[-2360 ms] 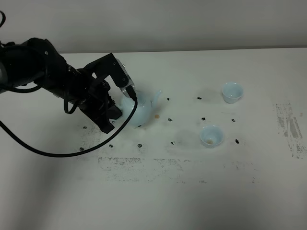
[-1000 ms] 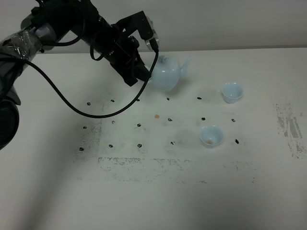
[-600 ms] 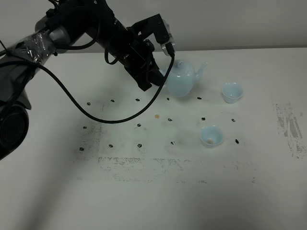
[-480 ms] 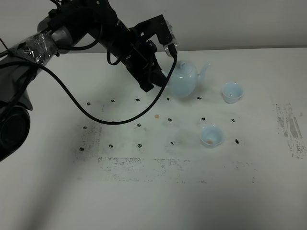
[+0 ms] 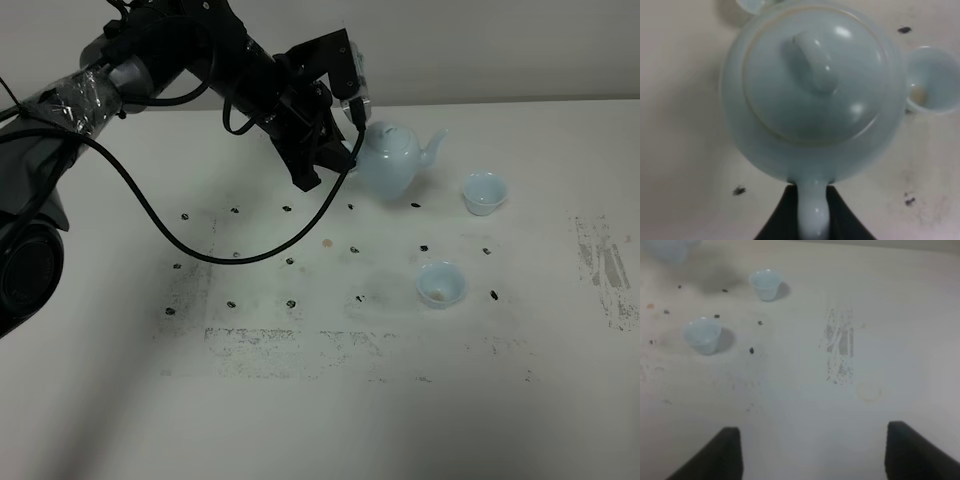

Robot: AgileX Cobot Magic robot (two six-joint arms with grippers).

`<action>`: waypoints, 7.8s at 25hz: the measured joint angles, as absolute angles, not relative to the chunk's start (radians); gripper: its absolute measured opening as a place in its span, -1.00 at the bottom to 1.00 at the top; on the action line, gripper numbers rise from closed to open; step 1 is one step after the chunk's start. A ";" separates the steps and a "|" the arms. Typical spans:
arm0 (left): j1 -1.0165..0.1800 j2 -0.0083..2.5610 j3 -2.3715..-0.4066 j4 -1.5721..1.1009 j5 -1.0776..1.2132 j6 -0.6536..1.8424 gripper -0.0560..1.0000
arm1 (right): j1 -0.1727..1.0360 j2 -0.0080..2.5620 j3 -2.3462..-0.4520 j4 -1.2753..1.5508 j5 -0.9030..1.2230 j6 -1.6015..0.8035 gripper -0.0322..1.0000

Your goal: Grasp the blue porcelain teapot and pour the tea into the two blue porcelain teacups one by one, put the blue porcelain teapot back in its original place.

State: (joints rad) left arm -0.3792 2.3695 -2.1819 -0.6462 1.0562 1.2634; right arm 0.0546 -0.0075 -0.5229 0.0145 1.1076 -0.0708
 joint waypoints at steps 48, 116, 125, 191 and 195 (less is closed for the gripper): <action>-0.501 2.458 -2.260 -0.439 0.702 1.366 -0.89 | 0.055 -0.008 -0.523 0.016 1.108 -0.071 0.18; -0.388 2.458 -2.262 -0.708 0.978 1.423 -0.89 | 0.055 -0.008 -0.523 0.018 1.108 -0.071 0.18; -0.334 2.458 -2.343 -0.704 1.097 1.235 -0.89 | 0.055 -0.008 -0.523 0.018 1.108 -0.071 0.18; -0.421 2.505 -2.380 -0.538 0.929 1.100 -0.89 | 0.055 -0.008 -0.523 0.018 1.108 -0.071 0.18; -0.423 2.505 -2.448 -0.497 0.975 1.006 -0.89 | 0.055 -0.008 -0.523 0.018 1.108 -0.071 0.18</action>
State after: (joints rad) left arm -0.4225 2.5054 -2.4484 -0.4967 0.9750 1.0058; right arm 0.0546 -0.0075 -0.5229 0.0184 1.1076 -0.0708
